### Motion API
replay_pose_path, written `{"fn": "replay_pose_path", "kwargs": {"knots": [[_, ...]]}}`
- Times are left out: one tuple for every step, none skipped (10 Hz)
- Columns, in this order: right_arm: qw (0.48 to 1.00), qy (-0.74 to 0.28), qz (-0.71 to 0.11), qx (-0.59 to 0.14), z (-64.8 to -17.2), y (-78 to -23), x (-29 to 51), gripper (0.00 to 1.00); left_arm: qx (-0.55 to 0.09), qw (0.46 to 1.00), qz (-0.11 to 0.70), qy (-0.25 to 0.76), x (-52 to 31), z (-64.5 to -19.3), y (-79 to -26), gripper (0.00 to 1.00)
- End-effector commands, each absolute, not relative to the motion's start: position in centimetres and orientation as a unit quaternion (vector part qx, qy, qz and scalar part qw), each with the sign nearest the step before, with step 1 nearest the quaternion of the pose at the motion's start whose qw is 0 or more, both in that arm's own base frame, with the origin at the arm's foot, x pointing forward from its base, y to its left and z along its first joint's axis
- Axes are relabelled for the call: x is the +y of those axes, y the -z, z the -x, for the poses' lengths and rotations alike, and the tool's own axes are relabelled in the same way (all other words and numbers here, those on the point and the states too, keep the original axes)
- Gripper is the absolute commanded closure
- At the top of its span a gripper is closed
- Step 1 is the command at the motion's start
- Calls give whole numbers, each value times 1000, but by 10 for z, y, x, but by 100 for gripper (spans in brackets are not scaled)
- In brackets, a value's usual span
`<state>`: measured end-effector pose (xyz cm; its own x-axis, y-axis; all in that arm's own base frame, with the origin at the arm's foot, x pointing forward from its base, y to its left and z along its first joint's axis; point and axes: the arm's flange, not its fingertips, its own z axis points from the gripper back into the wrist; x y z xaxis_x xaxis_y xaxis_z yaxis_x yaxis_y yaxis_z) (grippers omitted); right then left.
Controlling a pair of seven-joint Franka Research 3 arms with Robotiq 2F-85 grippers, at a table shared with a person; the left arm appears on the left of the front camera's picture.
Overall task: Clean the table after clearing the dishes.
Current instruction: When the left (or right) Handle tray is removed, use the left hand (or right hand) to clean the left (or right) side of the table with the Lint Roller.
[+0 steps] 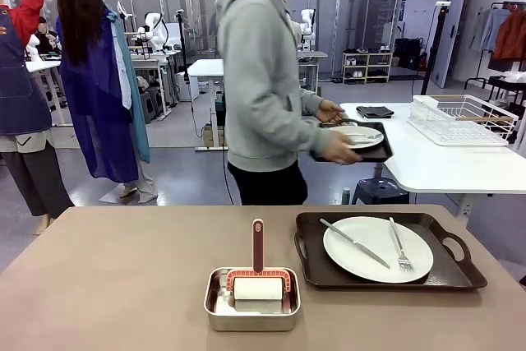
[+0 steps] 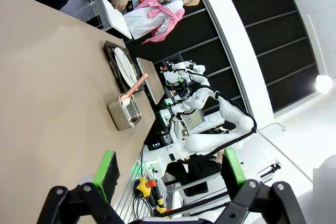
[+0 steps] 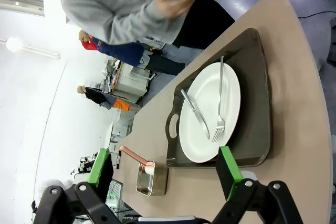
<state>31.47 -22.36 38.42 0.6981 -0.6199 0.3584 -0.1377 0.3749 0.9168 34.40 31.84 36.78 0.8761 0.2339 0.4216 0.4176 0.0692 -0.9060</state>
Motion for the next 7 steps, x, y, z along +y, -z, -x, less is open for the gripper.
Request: {"fn": "replay_pose_path", "kwargs": {"knots": [[747,159,-535,-360,-311,-387,-221,0,-234,697,675,65,320,-341,-367,0],[747,159,-535,-360,-311,-387,-221,0,-234,697,675,65,320,-341,-367,0],[747,159,-535,-360,-311,-387,-221,0,-240,691,679,66,318,-344,-368,0],[747,159,-535,-360,-311,-387,-221,0,-238,721,640,114,290,-359,-384,0],[747,159,-535,-360,-311,-387,-221,0,-229,749,601,158,244,-387,-414,0],[747,159,-535,-360,-311,-387,-221,0,-217,770,572,184,211,-403,-437,0],[747,159,-535,-360,-311,-387,-221,0,-208,793,524,231,156,-425,-476,0]]}}
